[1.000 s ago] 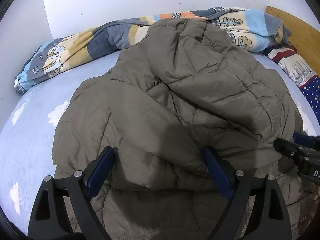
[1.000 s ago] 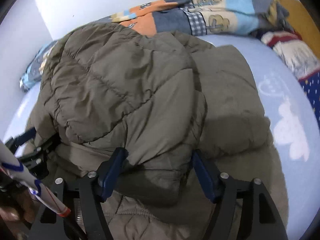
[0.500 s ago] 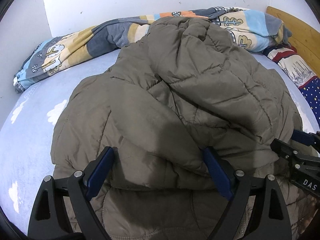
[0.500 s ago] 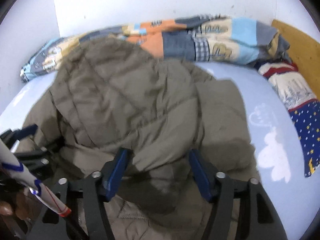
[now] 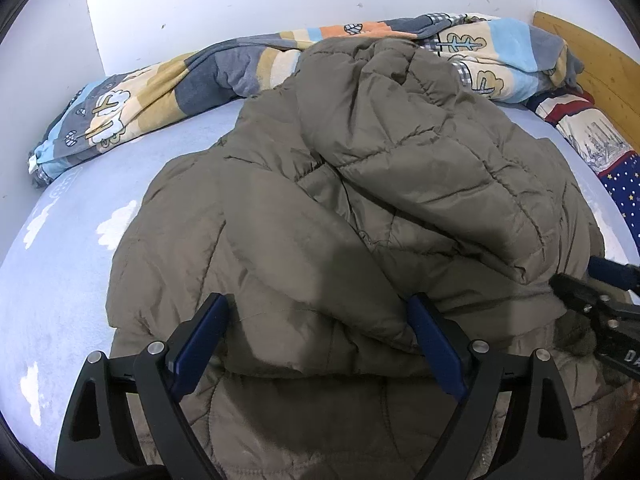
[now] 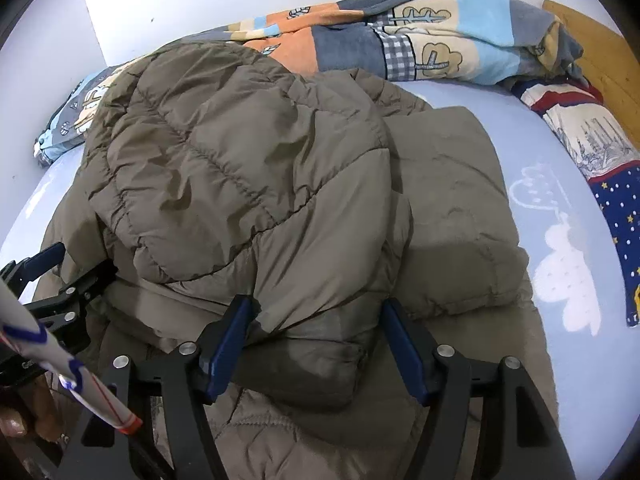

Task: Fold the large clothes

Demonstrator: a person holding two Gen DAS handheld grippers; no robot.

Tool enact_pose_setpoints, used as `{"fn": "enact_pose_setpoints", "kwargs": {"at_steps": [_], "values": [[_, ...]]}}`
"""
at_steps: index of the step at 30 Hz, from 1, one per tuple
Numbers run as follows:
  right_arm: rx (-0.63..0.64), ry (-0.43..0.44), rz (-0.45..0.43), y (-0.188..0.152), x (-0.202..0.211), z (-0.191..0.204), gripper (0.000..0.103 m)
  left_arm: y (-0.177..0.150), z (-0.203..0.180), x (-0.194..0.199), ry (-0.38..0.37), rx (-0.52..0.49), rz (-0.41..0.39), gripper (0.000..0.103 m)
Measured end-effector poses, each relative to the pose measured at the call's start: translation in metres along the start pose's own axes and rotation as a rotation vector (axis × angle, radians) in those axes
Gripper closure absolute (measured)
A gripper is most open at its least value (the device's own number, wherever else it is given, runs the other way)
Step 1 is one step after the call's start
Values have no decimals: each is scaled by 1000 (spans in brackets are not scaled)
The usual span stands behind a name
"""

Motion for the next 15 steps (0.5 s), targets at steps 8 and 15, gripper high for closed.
{"fn": "enact_pose_setpoints", "kwargs": {"at_steps": [8, 15], "values": [[52, 6, -69, 10, 37, 18, 31, -1, -2, 26, -4, -26, -15, 13], [57, 28, -68, 3, 57, 29, 31, -11, -7, 64, 3, -68, -61, 13]]}}
Point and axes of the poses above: each gripper's, at about its wrist camera, not at the fingertips, and x roughly against the way its jaws point, z to its left, y to its top, the point moved 9 cm from there along -x, roughly the way its jaws point, and after that the axes turned 3 degrees about x, right-handed, at the moved point
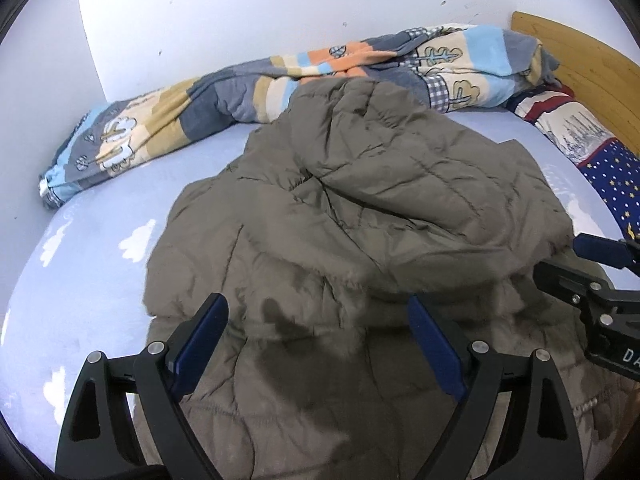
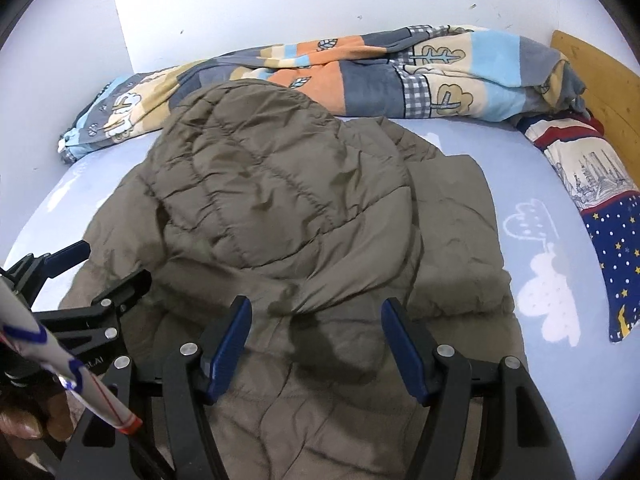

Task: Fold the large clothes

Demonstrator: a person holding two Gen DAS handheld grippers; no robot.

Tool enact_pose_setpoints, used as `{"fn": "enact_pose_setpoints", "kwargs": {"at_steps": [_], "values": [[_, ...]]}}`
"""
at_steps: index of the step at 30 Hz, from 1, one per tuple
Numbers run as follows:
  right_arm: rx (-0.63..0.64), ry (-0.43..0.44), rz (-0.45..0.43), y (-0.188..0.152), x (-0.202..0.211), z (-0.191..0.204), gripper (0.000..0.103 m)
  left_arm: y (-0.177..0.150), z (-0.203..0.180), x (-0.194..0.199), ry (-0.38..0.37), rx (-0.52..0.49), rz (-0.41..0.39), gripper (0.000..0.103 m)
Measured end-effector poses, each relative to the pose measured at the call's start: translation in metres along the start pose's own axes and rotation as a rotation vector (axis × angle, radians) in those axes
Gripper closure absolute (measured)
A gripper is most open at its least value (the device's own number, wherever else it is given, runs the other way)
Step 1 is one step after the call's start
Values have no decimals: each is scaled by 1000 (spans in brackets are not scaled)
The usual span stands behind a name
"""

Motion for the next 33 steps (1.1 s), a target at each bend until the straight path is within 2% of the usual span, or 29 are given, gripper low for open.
{"fn": "enact_pose_setpoints", "kwargs": {"at_steps": [5, 10, 13, 17, 23, 27, 30, 33], "values": [[26, -2, -12, -11, 24, 6, 31, -17, -3, 32, 6, -23, -32, 13], [15, 8, -33, -37, 61, 9, 31, -56, -3, 71, 41, -31, -52, 13], [-28, 42, -23, -65, 81, 8, 31, -90, -1, 94, 66, -13, -56, 12], [-41, 61, 6, -118, 102, 15, 31, -144, 11, 114, 102, 25, -21, 12], [-26, 44, 61, -192, 118, 23, 31, -197, 41, 123, 123, 134, 50, 13], [-64, 41, 96, -220, 117, 23, 31, -233, 47, 103, 87, 198, 165, 13], [-83, 41, 148, -236, 104, 24, 31, -240, 42, 102, 133, 150, 113, 12], [-24, -5, 161, -243, 95, 30, 29, -243, 39, 103, 163, 142, 76, 12]]}}
Point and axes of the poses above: each gripper's, at about its wrist camera, not at the fingertips, and x roughly against the way its jaws point, z to its left, y to its top, the point moved 9 cm from there along -x, roughly the way its jaws point, and after that the axes turned 3 degrees about x, right-handed, at the moved point
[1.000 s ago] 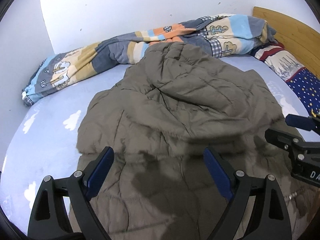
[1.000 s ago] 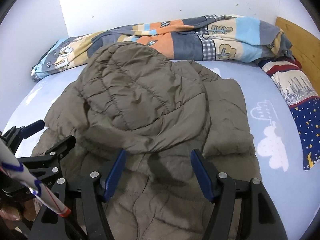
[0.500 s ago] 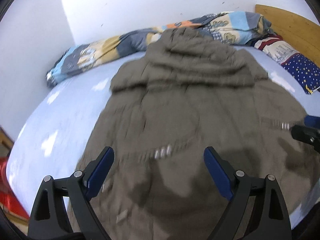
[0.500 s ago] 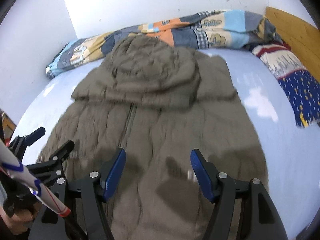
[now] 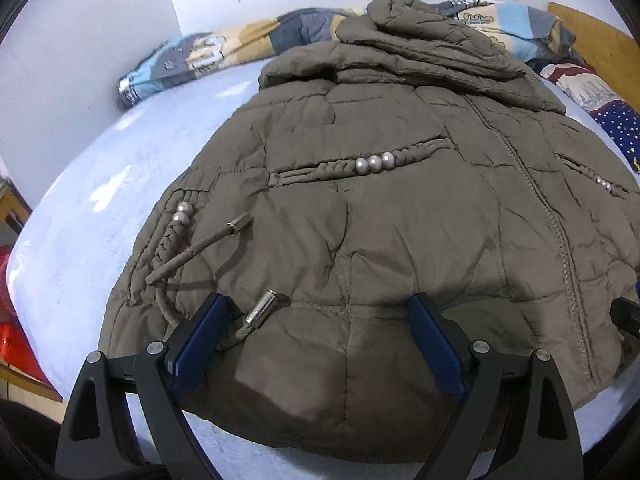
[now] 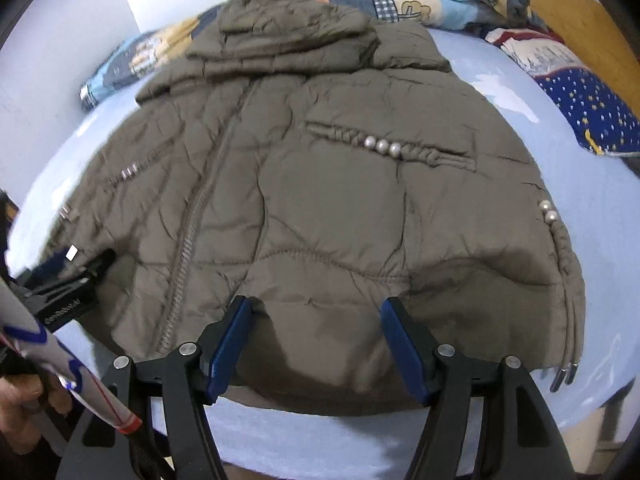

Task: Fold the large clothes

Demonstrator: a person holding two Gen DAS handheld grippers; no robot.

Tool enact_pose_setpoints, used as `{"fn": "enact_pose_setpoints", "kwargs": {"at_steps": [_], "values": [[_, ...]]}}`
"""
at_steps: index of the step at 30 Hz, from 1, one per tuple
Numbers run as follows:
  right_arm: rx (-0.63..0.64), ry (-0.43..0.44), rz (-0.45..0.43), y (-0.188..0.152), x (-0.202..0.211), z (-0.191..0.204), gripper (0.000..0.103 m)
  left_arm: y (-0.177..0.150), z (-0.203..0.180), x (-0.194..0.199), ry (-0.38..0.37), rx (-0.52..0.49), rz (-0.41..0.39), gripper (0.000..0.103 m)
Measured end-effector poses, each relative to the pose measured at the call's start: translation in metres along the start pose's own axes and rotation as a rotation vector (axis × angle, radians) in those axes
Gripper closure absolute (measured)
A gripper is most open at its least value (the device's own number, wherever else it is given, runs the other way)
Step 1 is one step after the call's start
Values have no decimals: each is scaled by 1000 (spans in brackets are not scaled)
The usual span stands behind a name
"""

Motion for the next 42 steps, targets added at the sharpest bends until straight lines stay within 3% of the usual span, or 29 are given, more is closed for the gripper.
{"fn": "enact_pose_setpoints", "kwargs": {"at_steps": [5, 11, 42], "values": [[35, -34, -26, -6, -10, 0, 21, -2, -4, -2, 32, -17, -70, 10], [57, -43, -78, -8, -13, 1, 19, 0, -6, -4, 37, -21, -99, 9], [101, -59, -99, -12, -11, 4, 17, 0, -9, -2, 35, -36, -133, 8]]}}
Point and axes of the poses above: each gripper's, at about its wrist camera, not at the fingertips, and x roughly against the way its jaws point, z to its left, y to its top, the point moved 9 cm from there along -x, roughly the way its jaws point, and after that the axes turned 3 degrees about x, right-handed, at the moved point
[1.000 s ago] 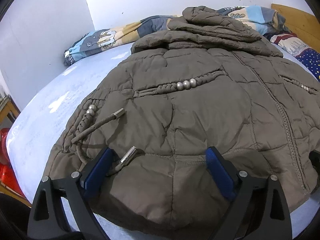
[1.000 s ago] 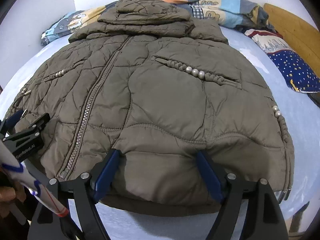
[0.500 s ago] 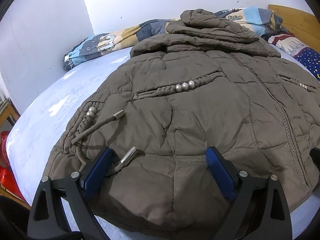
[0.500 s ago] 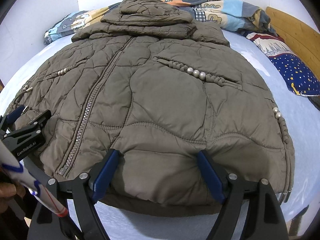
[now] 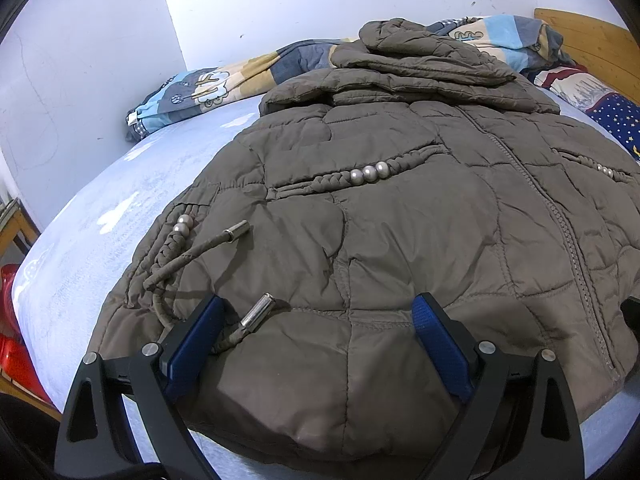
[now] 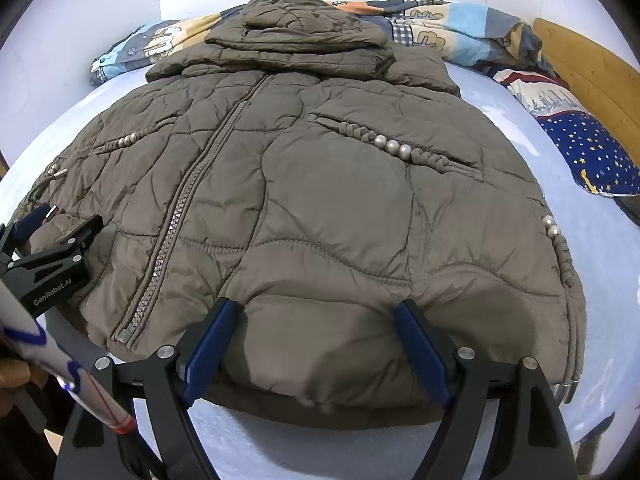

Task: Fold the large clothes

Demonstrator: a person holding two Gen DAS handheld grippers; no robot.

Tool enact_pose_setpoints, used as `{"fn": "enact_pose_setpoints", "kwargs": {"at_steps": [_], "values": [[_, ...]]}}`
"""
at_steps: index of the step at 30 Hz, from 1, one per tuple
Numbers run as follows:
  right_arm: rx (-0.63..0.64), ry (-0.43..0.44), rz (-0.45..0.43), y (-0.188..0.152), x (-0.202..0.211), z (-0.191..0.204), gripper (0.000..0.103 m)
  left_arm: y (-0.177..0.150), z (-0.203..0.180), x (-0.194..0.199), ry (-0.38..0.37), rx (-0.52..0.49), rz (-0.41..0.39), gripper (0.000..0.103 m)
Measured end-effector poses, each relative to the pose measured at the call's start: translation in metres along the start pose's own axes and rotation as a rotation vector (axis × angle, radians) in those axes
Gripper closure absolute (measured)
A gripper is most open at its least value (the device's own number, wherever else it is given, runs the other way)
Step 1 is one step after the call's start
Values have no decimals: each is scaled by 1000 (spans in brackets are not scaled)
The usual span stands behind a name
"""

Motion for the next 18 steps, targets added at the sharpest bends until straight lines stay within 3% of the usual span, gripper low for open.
{"fn": "enact_pose_setpoints", "kwargs": {"at_steps": [18], "values": [[40, -25, -14, -3, 4, 0, 17, -1, 0, 1, 3, -2, 2, 8]]}}
Point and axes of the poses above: each gripper's, at about its wrist camera, not at the fingertips, and x roughly against the way its jaws point, z to its left, y to its top, the point moved 9 cm from there along -x, roughly the way its jaws point, and after that the axes turned 3 degrees about x, right-handed, at the moved point
